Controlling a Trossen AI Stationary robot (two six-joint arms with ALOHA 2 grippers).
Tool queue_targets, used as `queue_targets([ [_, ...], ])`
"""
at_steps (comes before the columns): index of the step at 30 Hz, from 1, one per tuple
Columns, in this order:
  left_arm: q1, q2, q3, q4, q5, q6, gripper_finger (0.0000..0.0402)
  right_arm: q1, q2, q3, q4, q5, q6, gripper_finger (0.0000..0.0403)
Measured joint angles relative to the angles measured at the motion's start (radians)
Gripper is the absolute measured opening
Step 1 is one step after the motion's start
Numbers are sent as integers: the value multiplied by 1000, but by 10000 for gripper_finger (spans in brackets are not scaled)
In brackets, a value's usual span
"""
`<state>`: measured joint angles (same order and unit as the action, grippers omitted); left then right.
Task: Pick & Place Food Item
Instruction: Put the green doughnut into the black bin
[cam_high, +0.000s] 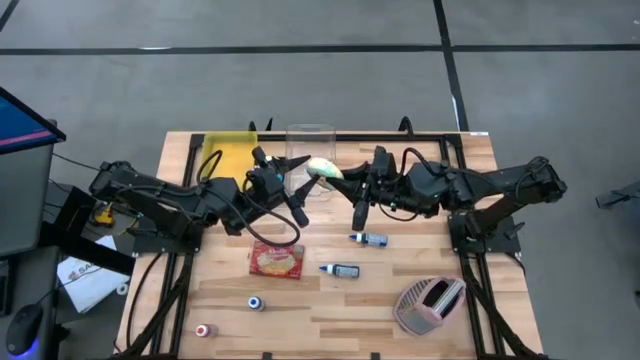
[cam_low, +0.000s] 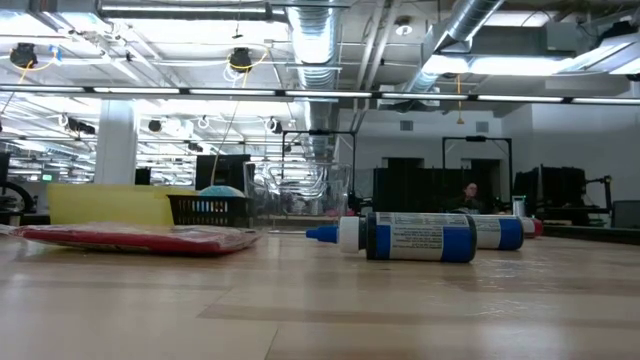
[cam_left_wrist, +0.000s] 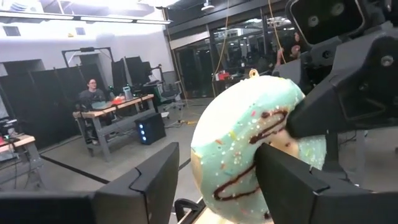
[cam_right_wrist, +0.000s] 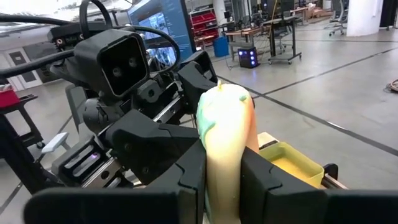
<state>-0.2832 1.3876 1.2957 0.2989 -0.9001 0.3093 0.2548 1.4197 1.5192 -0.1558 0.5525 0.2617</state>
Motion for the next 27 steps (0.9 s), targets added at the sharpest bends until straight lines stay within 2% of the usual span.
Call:
queue_targets([
  [6, 3, 0, 0, 3, 0, -4, 188, -3, 2, 0, 11, -5, -2, 54],
  [17, 1, 0, 0, 15, -8, -29, 105, -2, 2, 0, 16, -5, -8, 54],
  [23, 0, 0, 0, 19, -23, -29, 101, 9, 2, 0, 47, -5, -58, 59],
  [27, 0, 0, 1, 20, -56, -24, 101, 11, 3, -1, 64, -5, -60, 76],
])
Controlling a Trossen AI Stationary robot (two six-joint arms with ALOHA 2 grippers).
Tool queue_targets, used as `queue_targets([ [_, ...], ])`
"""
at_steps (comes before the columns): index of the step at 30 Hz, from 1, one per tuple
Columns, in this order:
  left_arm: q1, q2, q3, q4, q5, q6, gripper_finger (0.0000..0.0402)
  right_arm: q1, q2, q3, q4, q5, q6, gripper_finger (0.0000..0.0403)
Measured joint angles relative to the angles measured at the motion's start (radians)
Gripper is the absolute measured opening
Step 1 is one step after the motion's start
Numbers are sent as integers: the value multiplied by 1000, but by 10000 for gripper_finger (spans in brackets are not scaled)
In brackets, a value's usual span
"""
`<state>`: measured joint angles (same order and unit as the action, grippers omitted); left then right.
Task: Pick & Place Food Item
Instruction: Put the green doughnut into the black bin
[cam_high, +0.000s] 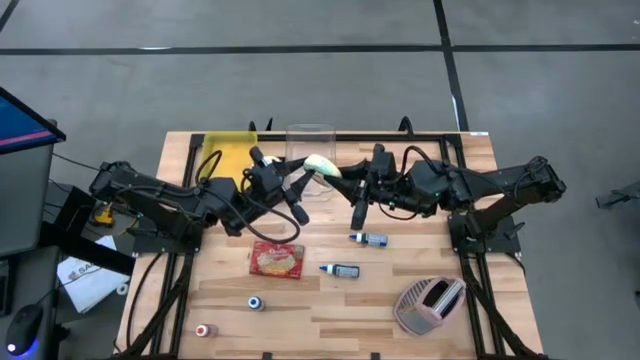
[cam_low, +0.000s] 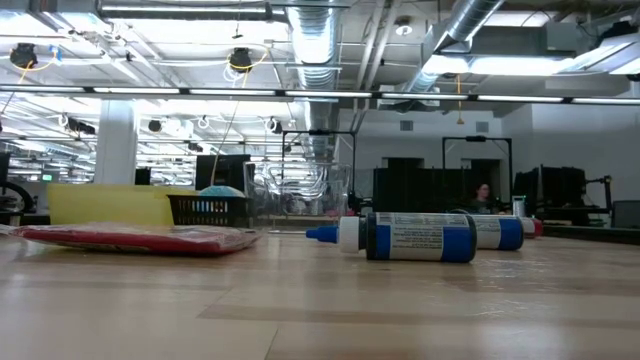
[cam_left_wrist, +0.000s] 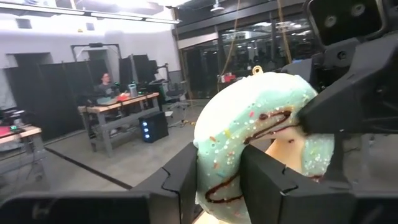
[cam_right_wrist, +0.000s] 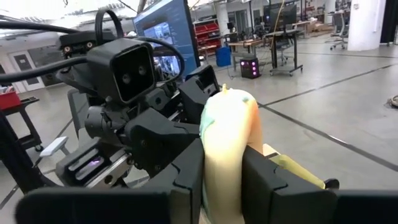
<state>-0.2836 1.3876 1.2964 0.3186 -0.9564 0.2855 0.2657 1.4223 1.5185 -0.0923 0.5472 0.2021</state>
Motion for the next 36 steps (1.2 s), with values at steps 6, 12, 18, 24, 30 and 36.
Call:
queue_targets([
  [6, 2, -15, 0, -7, -86, 50, 101, 3, 0, 0, 6, 0, 7, 124],
  [12, -6, -45, 0, -52, -192, 186, 101, 8, -2, 0, -5, 0, 17, 157],
  [18, -12, -161, 0, -401, -282, 158, 102, 38, -24, 0, -98, 44, 60, 157],
  [24, 6, -298, 0, -951, -259, -154, 102, 72, -53, 0, -244, 99, 161, 153],
  [30, 115, -322, -42, -1378, -24, -437, 101, 102, -63, 0, -344, 135, 261, 153],
  [36, 148, -340, -296, -1341, 127, -563, 102, 115, -63, 0, -408, 151, 344, 153],
])
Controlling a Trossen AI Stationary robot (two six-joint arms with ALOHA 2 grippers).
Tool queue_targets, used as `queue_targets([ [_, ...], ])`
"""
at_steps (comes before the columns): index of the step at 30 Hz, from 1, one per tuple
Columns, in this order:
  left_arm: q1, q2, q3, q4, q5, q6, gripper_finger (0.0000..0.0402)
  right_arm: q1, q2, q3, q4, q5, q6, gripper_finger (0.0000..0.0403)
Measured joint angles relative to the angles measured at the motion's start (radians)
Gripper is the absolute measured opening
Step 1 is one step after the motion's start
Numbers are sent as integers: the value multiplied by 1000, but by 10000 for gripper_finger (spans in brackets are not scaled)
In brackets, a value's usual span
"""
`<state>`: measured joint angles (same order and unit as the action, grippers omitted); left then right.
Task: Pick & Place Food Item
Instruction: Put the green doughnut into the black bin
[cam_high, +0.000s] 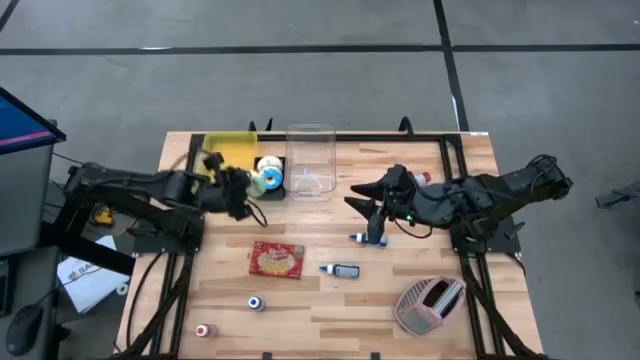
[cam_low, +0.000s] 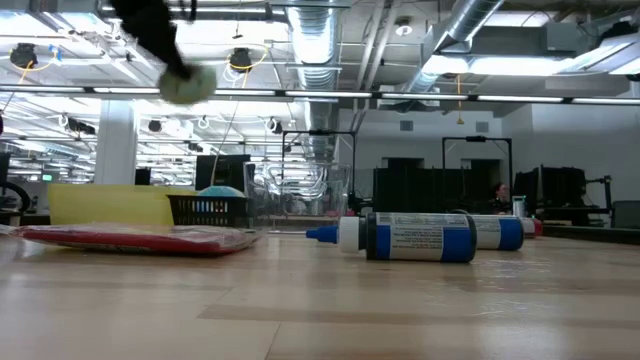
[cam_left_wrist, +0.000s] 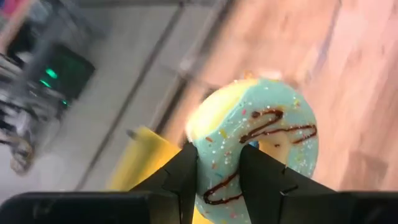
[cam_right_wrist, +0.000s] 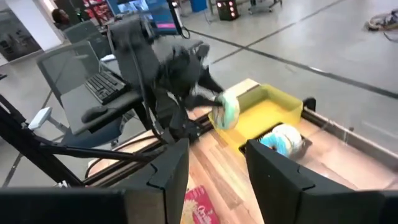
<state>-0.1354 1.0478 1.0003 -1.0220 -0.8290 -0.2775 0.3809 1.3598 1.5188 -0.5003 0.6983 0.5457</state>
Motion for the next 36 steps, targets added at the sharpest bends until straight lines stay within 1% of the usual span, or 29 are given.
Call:
queue_targets([
  [2, -8, 0, -88, 37, 1, -38, 102, 12, 0, 0, -22, 14, 35, 152],
  [5, -8, 0, -188, 145, -24, -38, 102, 27, 0, 0, -47, 30, 81, 152],
  [10, 22, 2, -316, 315, -30, 47, 102, 40, 0, 0, -86, 33, 164, 153],
  [16, 122, 2, -417, 539, -54, 212, 102, 40, 2, 0, -95, 36, 192, 152],
  [21, 240, 2, -459, 725, 15, 337, 102, 37, 19, 0, -96, 33, 205, 152],
  [25, 321, 2, -483, 815, 106, 417, 102, 36, 29, 0, -92, 33, 219, 152],
  [27, 350, 2, -501, 845, 126, 435, 102, 36, 33, -1, -95, 33, 226, 152],
  [31, 386, 2, -538, 909, 189, 436, 102, 36, 36, 0, -92, 36, 237, 152],
  [36, 386, 35, -553, 954, 211, 435, 102, 35, 36, 0, -91, 49, 244, 152],
])
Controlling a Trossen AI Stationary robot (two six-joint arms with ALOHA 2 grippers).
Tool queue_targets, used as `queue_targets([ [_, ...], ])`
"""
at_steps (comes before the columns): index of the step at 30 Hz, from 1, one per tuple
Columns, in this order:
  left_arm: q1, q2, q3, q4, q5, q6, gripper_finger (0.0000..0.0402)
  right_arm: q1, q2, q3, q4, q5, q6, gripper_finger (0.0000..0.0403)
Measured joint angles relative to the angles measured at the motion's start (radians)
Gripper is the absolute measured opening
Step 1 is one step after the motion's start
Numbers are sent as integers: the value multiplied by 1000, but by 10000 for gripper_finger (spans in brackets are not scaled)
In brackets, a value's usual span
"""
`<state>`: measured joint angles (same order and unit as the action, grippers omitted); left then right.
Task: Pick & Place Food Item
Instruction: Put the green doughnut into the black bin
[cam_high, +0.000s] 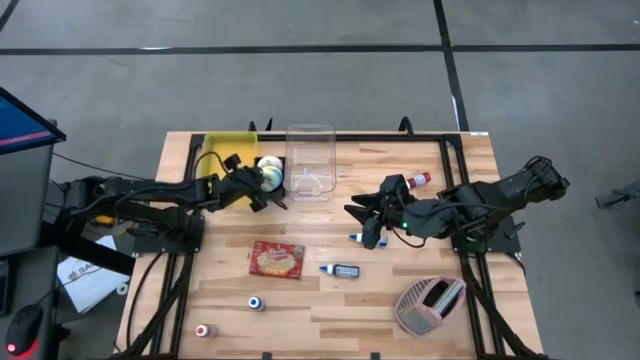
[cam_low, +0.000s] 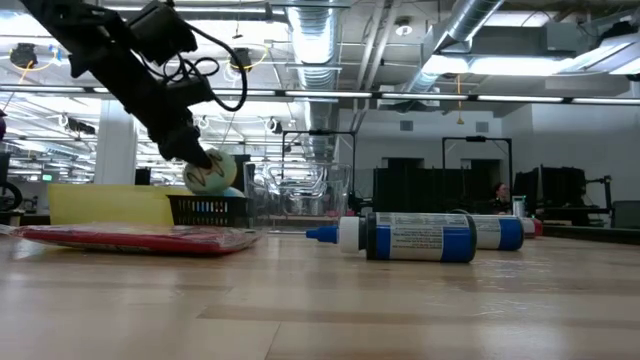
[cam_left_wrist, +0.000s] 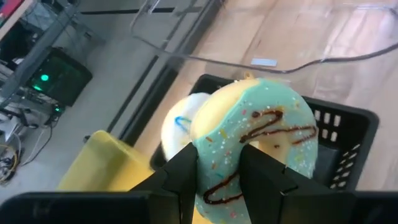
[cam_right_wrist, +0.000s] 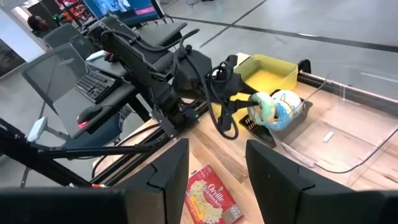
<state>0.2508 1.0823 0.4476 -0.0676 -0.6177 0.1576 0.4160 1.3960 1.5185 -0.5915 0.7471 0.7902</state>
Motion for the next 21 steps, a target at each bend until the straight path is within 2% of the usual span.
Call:
queue_targets([
  [10, -1, 134, -1, 63, 22, -8, 110, 0, 0, 0, -1, 15, -1, 152],
  [21, -1, 135, -1, 59, 21, -42, 195, 0, 0, 0, -6, 14, -4, 152],
])
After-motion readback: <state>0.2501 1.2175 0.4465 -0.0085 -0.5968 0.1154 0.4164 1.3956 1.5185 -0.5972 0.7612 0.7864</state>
